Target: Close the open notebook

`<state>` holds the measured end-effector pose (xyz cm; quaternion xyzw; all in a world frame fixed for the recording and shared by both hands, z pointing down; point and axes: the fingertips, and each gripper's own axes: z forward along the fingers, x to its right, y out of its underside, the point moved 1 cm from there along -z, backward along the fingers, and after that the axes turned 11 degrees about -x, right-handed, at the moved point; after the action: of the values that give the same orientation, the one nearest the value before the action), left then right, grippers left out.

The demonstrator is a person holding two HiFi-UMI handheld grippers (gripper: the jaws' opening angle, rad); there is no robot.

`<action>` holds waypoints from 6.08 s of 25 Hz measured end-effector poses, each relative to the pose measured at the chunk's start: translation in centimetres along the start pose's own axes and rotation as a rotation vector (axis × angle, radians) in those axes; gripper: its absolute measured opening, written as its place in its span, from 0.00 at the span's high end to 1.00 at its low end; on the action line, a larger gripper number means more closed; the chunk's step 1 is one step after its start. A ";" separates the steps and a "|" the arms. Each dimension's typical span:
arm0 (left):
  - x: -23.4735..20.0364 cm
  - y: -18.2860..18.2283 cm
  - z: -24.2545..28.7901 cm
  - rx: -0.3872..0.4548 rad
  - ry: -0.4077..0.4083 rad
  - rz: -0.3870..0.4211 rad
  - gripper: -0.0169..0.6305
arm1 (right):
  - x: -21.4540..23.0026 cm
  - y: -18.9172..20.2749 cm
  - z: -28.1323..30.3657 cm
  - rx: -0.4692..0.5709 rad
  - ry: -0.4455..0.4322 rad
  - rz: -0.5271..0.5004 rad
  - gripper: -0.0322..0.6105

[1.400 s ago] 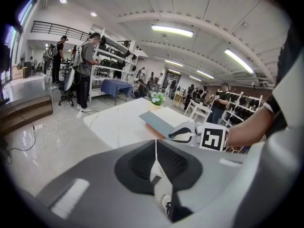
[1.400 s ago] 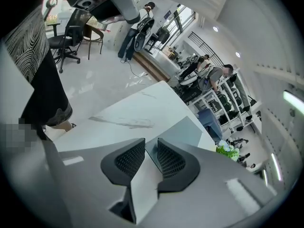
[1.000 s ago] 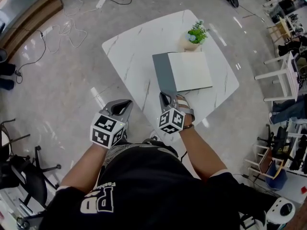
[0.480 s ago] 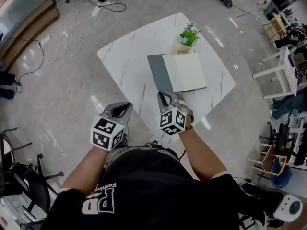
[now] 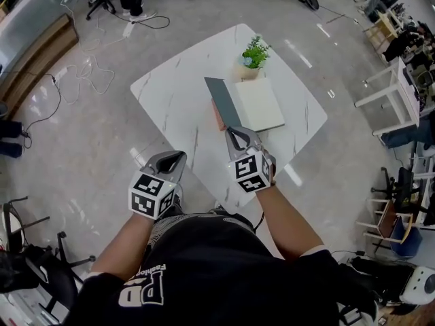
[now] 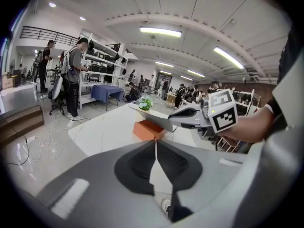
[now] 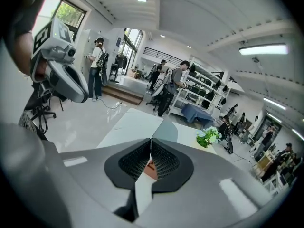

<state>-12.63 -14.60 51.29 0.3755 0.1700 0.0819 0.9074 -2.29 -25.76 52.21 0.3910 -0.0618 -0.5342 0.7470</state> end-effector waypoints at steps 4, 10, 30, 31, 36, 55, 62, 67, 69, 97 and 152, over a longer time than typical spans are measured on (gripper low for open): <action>0.7 -0.2 0.3 -0.001 0.003 0.012 0.87 | 1.6 -0.1 -0.9 0.026 0.013 0.049 0.94; 1.6 -0.5 0.5 0.002 -0.002 0.019 0.87 | 4.5 -0.3 -2.5 0.086 -0.001 0.182 0.94; 4.6 -0.7 1.8 0.023 -0.029 -0.001 0.87 | 13.3 4.2 -4.8 0.149 0.019 0.465 0.94; 4.7 -0.6 1.9 0.023 -0.031 -0.002 0.87 | 13.5 4.4 -4.8 0.152 0.018 0.481 0.94; 5.2 -0.6 2.2 0.023 -0.041 -0.003 0.87 | 15.1 5.9 -4.7 0.155 0.026 0.537 0.94; 6.5 -0.9 3.6 0.027 -0.073 -0.032 0.87 | 19.1 11.9 -2.6 0.128 -0.011 0.759 0.94; 6.9 -0.7 4.4 0.012 -0.075 -0.032 0.87 | 19.9 14.7 -1.1 0.075 -0.013 0.806 0.93; 7.2 -0.8 4.9 -0.004 -0.074 -0.032 0.87 | 20.2 16.9 0.5 0.030 -0.021 0.829 0.93; 7.2 -0.7 5.1 -0.010 -0.075 -0.032 0.87 | 20.2 17.6 1.1 0.015 -0.024 0.833 0.93; 6.1 -1.0 5.0 -0.036 -0.053 -0.017 0.87 | 19.8 20.5 3.1 -0.012 -0.074 0.954 0.91; 5.2 -5.7 2.4 0.014 0.205 0.243 0.87 | 1.5 5.1 -12.8 0.190 0.029 0.534 0.95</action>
<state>-6.78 -18.70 47.57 0.3893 0.2156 0.2278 0.8661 8.66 -19.79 46.23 0.4367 -0.2017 -0.3049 0.8220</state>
